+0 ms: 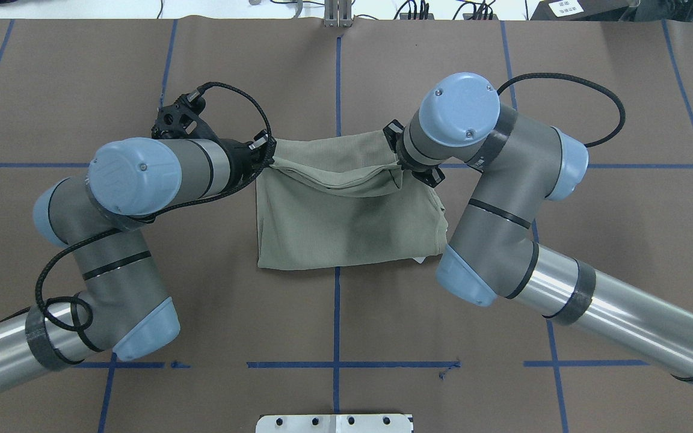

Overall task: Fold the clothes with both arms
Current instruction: 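Lift both near corners and fold them toward the far edge, then open both grippers and raise them away from the folded shirt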

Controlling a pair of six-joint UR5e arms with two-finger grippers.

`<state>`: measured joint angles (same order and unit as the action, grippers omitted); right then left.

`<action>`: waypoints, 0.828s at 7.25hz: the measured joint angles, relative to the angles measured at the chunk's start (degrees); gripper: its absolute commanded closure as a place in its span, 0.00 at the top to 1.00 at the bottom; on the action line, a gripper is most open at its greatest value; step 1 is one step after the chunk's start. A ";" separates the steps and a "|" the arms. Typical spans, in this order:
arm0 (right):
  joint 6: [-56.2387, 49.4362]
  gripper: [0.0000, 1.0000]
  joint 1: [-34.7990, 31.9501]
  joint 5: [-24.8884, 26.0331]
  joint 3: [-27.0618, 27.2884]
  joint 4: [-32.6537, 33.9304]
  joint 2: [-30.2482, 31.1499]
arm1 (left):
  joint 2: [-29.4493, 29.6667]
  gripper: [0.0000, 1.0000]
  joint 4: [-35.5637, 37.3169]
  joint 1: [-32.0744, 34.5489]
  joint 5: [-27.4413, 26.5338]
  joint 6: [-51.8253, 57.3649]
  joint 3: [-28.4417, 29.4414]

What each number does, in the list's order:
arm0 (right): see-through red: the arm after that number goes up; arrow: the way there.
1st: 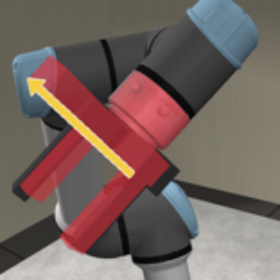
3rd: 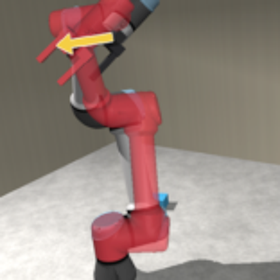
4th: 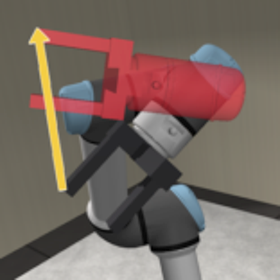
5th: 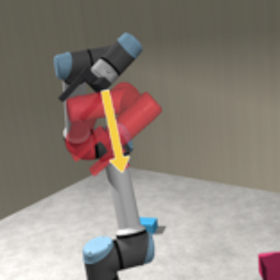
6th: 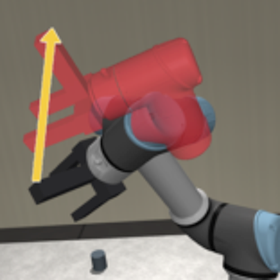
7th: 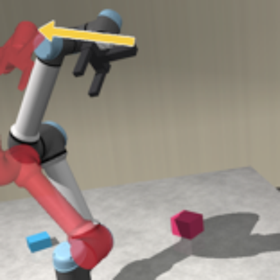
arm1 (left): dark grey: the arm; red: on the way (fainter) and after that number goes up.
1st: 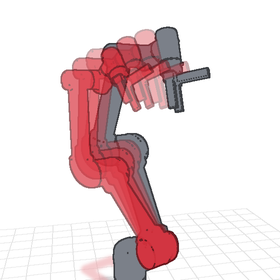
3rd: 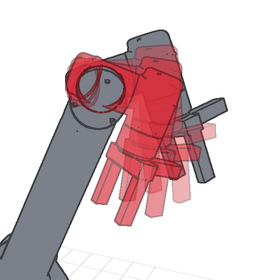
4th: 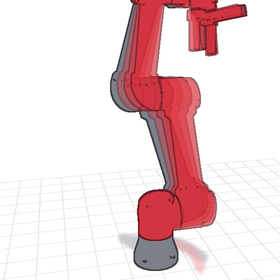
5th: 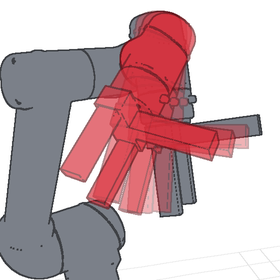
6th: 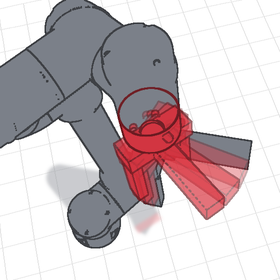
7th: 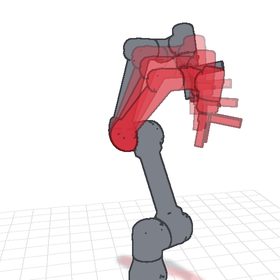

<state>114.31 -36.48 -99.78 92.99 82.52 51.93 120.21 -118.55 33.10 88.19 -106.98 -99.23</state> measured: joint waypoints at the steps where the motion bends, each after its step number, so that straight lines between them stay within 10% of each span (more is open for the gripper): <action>1: -1.50 0.15 -0.57 -0.32 -3.35 -1.49 -1.28 | 1.34 0.02 -2.46 1.19 -0.02 1.45 4.19; 2: -3.41 0.58 -1.19 -0.76 -6.79 -3.56 -2.44 | 2.68 0.35 -5.53 2.37 -0.04 2.95 8.92; 4: -9.57 1.00 -2.46 -1.22 -15.85 -11.46 -5.00 | 5.86 0.58 -13.79 4.95 -0.22 8.11 21.04; 6: -23.65 1.00 -5.66 -1.99 -24.33 -16.08 -8.27 | 7.09 0.74 -19.73 7.65 -0.23 14.56 27.57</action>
<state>90.66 -42.14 -101.77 68.66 66.44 43.67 127.31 -138.28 40.76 87.95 -92.43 -71.65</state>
